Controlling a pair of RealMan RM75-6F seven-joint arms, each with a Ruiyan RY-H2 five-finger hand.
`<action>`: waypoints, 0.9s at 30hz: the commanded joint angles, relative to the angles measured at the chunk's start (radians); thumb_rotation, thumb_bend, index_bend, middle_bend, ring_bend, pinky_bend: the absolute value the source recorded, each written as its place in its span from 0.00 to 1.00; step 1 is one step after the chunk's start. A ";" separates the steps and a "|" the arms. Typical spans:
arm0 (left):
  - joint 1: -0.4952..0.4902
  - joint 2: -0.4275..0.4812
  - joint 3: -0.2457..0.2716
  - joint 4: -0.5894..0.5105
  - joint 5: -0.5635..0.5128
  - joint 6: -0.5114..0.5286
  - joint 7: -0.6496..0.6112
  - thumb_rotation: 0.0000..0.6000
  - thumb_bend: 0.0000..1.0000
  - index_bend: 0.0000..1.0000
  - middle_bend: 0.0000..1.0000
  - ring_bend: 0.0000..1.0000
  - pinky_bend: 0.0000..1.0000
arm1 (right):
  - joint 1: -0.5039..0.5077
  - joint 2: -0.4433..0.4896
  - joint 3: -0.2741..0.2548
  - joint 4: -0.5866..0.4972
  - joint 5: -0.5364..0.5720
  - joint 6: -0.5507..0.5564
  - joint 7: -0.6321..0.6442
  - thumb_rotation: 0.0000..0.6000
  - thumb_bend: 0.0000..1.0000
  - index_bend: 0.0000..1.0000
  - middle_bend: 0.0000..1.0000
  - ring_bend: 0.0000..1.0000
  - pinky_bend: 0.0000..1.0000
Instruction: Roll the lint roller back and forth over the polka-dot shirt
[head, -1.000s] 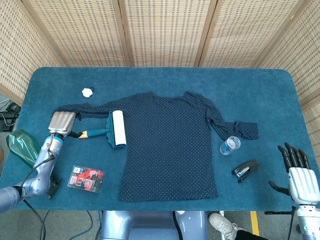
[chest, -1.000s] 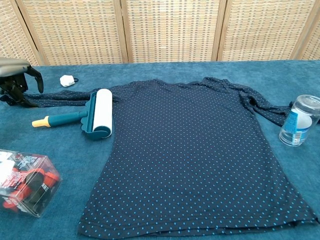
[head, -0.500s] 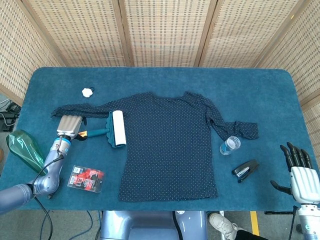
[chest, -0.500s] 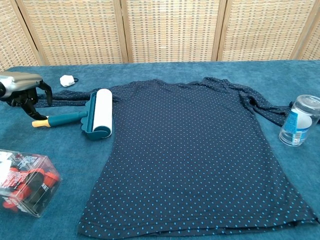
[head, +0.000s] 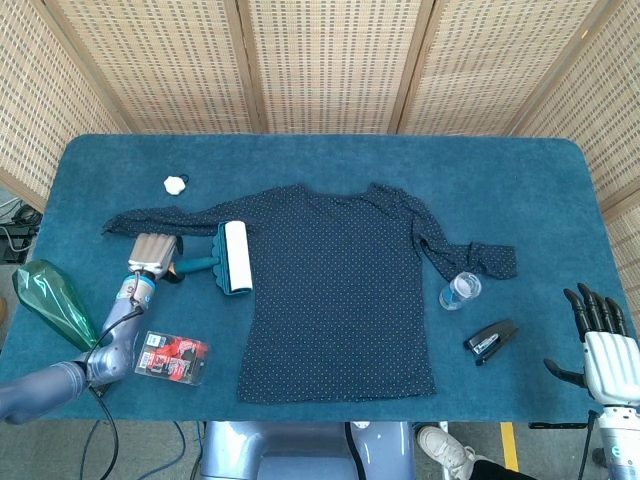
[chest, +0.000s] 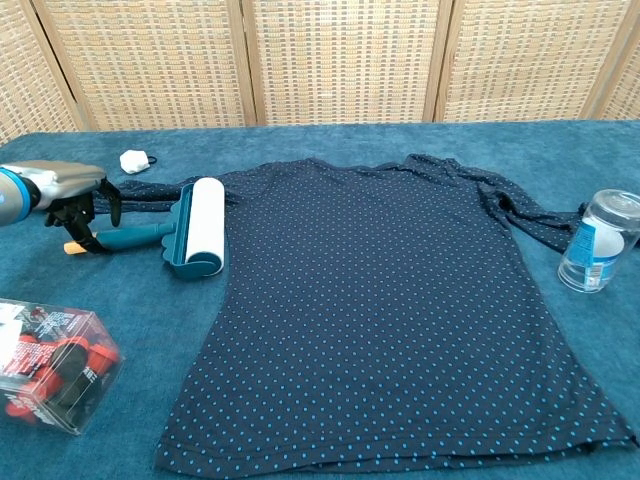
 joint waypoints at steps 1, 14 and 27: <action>-0.006 -0.012 0.002 0.017 -0.003 -0.011 -0.004 1.00 0.26 0.41 0.90 0.74 0.63 | 0.001 -0.001 0.000 0.001 0.001 -0.002 -0.001 1.00 0.07 0.00 0.00 0.00 0.00; -0.015 -0.067 0.024 0.087 0.010 -0.028 -0.008 1.00 0.53 0.82 0.91 0.74 0.63 | 0.004 -0.006 0.001 0.007 0.006 -0.008 -0.004 1.00 0.07 0.00 0.00 0.00 0.00; -0.017 0.045 0.012 -0.040 0.245 0.054 -0.107 1.00 0.45 0.86 0.91 0.74 0.63 | 0.001 0.000 0.000 0.001 0.001 -0.002 0.005 1.00 0.07 0.00 0.00 0.00 0.00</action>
